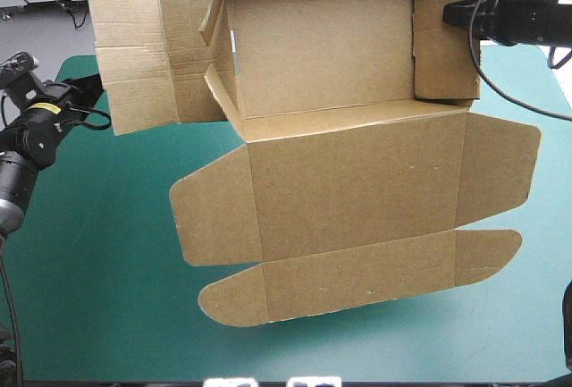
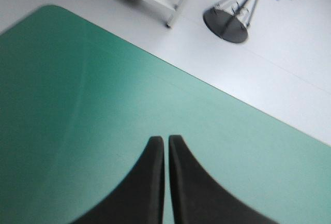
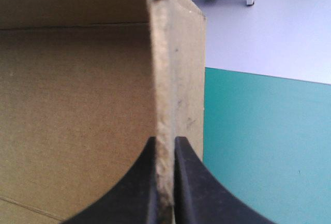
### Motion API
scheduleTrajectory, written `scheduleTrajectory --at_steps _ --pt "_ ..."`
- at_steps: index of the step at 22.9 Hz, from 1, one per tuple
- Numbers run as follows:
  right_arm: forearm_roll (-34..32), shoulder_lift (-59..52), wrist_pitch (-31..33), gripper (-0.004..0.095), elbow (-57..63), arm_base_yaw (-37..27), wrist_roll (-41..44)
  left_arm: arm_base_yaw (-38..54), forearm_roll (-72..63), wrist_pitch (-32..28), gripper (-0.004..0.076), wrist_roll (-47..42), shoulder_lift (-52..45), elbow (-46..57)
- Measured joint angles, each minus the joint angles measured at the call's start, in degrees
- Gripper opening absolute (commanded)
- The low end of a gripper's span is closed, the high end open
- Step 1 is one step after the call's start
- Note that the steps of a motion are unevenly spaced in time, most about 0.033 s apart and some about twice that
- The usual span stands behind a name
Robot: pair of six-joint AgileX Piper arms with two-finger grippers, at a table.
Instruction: Fold the box
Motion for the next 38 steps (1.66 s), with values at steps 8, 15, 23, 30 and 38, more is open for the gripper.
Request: scheduleTrajectory --at_steps 8,15,23,30,38 --pt "-3.96 -5.92 0.05 -0.0005 -0.11 0.00 0.06 0.07 -57.12 19.42 0.0012 56.74 2.48 -0.39" --pt "-7.22 -9.98 0.05 -0.0005 5.53 0.00 0.06 0.07 -62.14 44.48 0.0012 62.99 2.48 -0.64" --pt "-6.34 -10.47 0.05 -0.0005 17.12 0.00 -3.53 0.07 -65.47 50.50 -0.0011 64.29 1.67 -0.64" --pt "-5.14 -10.81 -2.25 -0.0005 23.98 0.00 -5.45 -1.18 -65.84 50.69 -0.0011 64.31 -1.45 -0.68" --pt "0.40 -10.81 -8.15 -0.0004 27.50 0.00 -8.04 -5.91 -64.29 50.96 -0.0009 63.81 -1.89 -0.68"
